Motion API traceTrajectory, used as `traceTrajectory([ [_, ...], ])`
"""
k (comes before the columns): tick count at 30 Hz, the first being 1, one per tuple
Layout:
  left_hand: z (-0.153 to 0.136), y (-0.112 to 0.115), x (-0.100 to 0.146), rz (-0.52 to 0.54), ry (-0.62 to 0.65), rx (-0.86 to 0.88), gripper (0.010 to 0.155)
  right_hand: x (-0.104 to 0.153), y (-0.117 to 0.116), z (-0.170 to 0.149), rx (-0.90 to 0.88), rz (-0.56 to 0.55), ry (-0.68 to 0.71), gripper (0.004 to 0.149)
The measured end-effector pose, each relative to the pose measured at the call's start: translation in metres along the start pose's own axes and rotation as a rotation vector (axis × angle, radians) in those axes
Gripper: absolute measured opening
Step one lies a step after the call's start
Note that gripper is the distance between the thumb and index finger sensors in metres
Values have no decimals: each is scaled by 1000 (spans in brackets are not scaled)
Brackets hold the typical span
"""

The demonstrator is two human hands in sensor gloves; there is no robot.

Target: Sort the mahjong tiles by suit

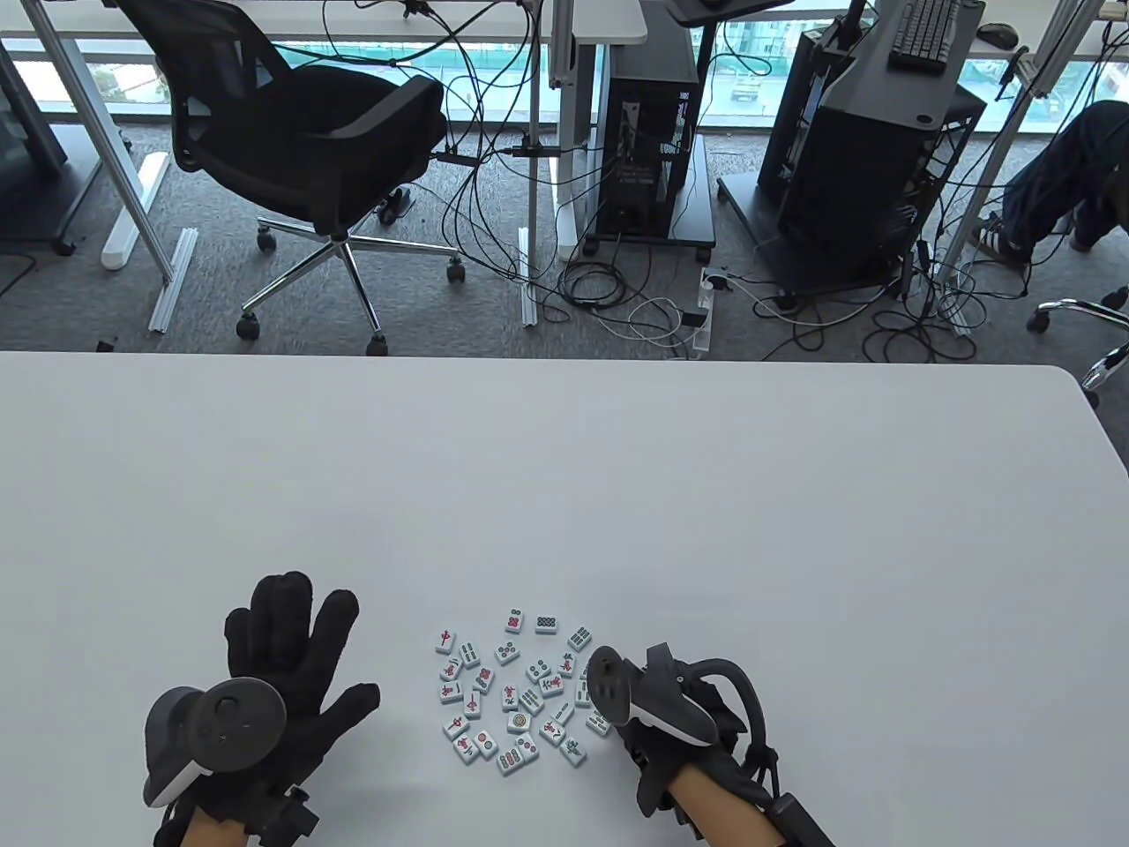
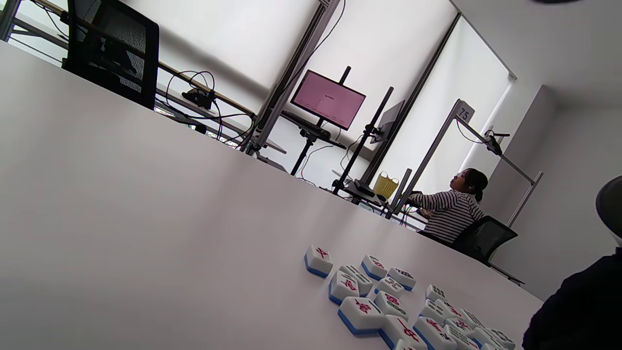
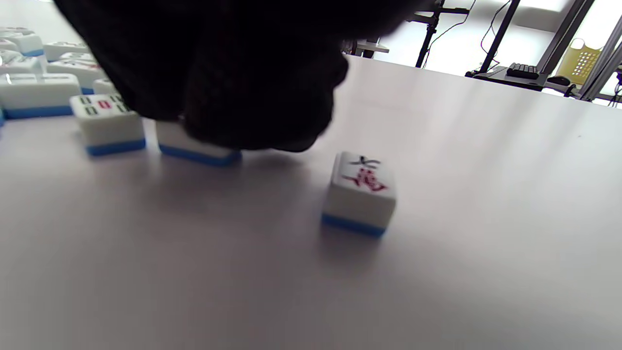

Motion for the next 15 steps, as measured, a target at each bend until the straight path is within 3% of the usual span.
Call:
traceTrajectory([
  [4,0,0,0,-3,0,-2,83,0,-2,2,-17,15,65,48],
  [10,0,0,0,2,4,3,83,10,-1,2,69,-132,186,47],
  [15,0,0,0,0,3,1,83,9,4,4,52,-87,121,54],
])
Point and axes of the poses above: the tracker on the back of each hand, its own z axis roughly to the thumb side, its own x axis roughly from the fingertips to the wrist, y = z × x, the point moved 3 cm from there along -x, roughly from the wrist to the fingertips, and after that the axes turned 11 degrees about -y, right-handed, at the moved point
